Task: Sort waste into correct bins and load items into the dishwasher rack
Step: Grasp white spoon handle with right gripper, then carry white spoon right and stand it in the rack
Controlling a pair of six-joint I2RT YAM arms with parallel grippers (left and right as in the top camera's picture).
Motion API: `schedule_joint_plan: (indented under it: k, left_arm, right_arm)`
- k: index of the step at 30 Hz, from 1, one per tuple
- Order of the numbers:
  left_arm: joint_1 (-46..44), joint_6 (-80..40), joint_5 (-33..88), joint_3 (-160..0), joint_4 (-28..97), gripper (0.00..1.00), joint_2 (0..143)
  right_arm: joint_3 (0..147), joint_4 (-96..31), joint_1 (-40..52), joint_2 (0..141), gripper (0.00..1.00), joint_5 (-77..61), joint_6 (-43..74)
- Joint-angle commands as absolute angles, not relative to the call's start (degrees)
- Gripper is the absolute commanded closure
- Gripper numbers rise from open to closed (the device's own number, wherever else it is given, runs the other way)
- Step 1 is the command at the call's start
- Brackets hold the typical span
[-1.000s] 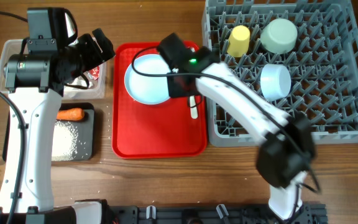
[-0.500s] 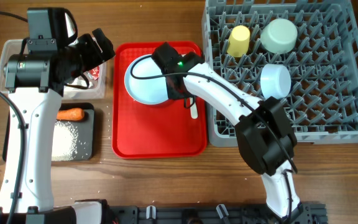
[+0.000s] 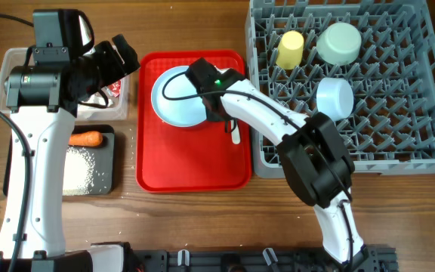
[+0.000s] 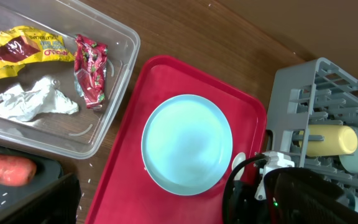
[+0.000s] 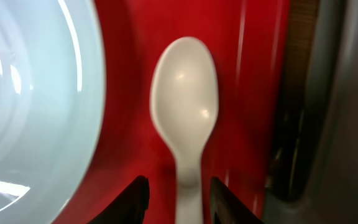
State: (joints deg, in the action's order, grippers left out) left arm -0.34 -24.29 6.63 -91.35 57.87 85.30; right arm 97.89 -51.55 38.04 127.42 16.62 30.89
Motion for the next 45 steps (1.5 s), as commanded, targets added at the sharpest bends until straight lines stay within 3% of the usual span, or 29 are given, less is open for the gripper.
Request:
schedule_joint_plan:
  k: [1,19,34,38,45]
  left_arm:
    - [-0.05,-23.35,5.91,-91.5,57.74,0.0,85.27]
    - [-0.05,-23.35,5.91,-91.5,57.74,0.0,85.27]
    - [-0.03,-23.35,5.89,-91.5,57.74,0.0,85.27]
    - [-0.05,-23.35,5.91,-91.5,57.74,0.0,85.27]
    - [-0.05,-23.35,5.91,-91.5,57.74,0.0,85.27]
  right_arm:
    - [97.38,-50.92,36.71,128.49,0.66,18.59,32.12]
    - [96.99,-48.03,36.29,130.98,0.69,14.59,31.59]
    - [97.01,-51.66,36.29,130.98,0.83,9.3,31.64]
    - [97.01,-51.64,36.29,130.98,0.96,9.3,31.64]
    - [97.3,-51.88,36.29,130.08,0.96,9.37,29.8]
